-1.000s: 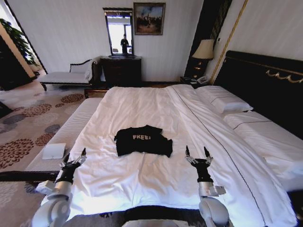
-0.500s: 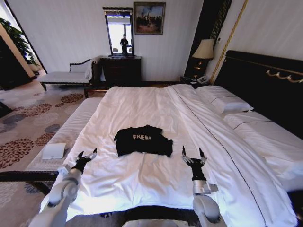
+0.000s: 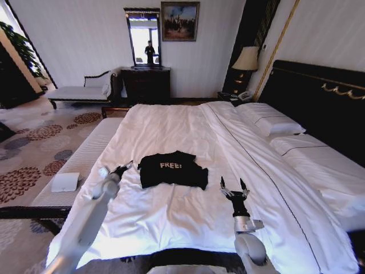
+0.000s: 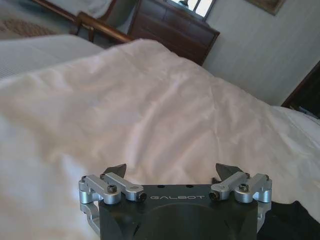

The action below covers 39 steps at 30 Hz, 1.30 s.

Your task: Fold the clothes on the bed.

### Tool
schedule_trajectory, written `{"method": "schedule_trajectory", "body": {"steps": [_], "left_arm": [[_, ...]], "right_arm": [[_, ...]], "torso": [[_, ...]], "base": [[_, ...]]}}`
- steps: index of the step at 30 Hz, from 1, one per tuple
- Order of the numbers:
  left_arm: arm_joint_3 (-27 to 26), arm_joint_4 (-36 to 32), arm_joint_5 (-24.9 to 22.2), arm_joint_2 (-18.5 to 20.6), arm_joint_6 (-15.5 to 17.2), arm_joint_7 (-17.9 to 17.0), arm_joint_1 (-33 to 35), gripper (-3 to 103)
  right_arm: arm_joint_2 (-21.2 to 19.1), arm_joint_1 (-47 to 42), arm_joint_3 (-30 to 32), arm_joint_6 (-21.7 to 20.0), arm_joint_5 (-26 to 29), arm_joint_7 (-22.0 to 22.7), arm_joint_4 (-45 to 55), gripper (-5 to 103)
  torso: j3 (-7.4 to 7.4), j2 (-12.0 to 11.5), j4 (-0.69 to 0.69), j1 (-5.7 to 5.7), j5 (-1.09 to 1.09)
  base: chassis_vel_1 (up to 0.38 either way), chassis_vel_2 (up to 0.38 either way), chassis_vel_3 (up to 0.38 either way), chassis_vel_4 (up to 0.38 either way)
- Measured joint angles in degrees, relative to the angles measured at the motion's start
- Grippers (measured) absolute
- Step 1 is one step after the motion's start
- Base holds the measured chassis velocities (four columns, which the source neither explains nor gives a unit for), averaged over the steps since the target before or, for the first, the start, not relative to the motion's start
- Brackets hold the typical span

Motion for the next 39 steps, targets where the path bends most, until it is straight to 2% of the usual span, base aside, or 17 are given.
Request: {"method": "schedule_trajectory", "body": {"steps": [5,10,18,20,23,26,27,29,30,33,36,39], "left_arm": [[4.8,9.7,0.3,-4.9,1.3,-0.8,-8.6,100],[8.4,15.1,0.9,-7.3,2.8,-1.7,-12.9,100],[10.8,20.4,-0.1,-9.9,7.1,-4.3,-18.0,100],[10.9,20.5,-0.2,-10.0,7.4,-4.4,-18.2,103],[11.0,21.1,-1.3,-10.5,8.9,-5.6,-18.2,90],[10.8,21.6,-1.9,-10.6,8.0,-5.6,-17.9,80],[10.8,21.6,-1.9,-10.6,7.8,-5.5,-17.9,80],[10.6,21.7,-2.0,-10.3,7.3,-5.1,-17.8,69],[10.6,21.7,-2.0,-10.3,7.3,-5.1,-17.8,69],[10.5,21.1,-2.1,-9.8,7.1,-5.1,-17.6,52],[10.4,20.5,-2.1,-9.2,7.0,-5.1,-17.0,47],[10.4,20.0,-2.1,-8.6,6.9,-5.1,-16.0,36]], "right_arm": [[0.1,0.1,-0.1,0.4,-0.2,0.0,-0.9,100],[0.2,0.2,-0.2,0.5,-0.4,-0.2,-1.0,100],[0.1,0.8,-0.2,0.5,-0.9,-0.3,-1.5,100],[0.1,0.9,-0.2,0.6,-1.0,-0.3,-1.6,100],[0.1,1.2,-0.3,0.7,-1.2,-0.5,-2.0,100],[0.0,1.3,-0.3,0.8,-1.2,-0.6,-2.2,100],[0.0,1.4,-0.3,0.8,-1.2,-0.6,-2.2,100],[-0.1,1.9,-0.3,0.8,-1.1,-0.6,-2.6,100],[-0.1,1.9,-0.3,0.8,-1.1,-0.6,-2.6,100],[0.0,2.7,-0.6,0.9,-1.1,-0.6,-3.1,100],[0.2,2.9,-0.7,0.9,-1.1,-0.6,-3.3,100],[0.2,3.0,-0.8,1.0,-1.1,-0.7,-3.6,100]], "torso": [[0.0,0.0,0.01,0.0,0.02],[0.0,0.0,0.02,0.0,0.01],[0.0,0.0,0.01,-0.01,0.02],[0.0,0.0,0.02,-0.01,0.02],[-0.01,0.0,0.02,-0.01,0.0],[0.0,0.0,0.02,-0.01,0.0],[-0.01,0.0,0.02,-0.01,0.0],[-0.01,0.0,0.02,-0.01,0.0],[-0.01,0.0,0.02,-0.01,0.0],[-0.01,0.0,0.02,-0.01,0.0],[-0.01,0.0,0.02,-0.01,0.01],[-0.01,0.0,0.03,-0.01,0.0]], "base": [[0.0,0.0,0.0,0.0],[0.0,0.0,0.0,0.0],[0.0,0.0,0.0,0.0],[0.0,0.0,0.0,0.0],[0.0,0.0,0.0,0.0],[0.0,0.0,0.0,0.0],[0.0,0.0,0.0,0.0],[0.0,0.0,0.0,0.0],[0.0,0.0,0.0,0.0],[0.0,0.0,0.0,0.0],[0.0,0.0,0.0,0.0],[0.0,0.0,0.0,0.0]]}}
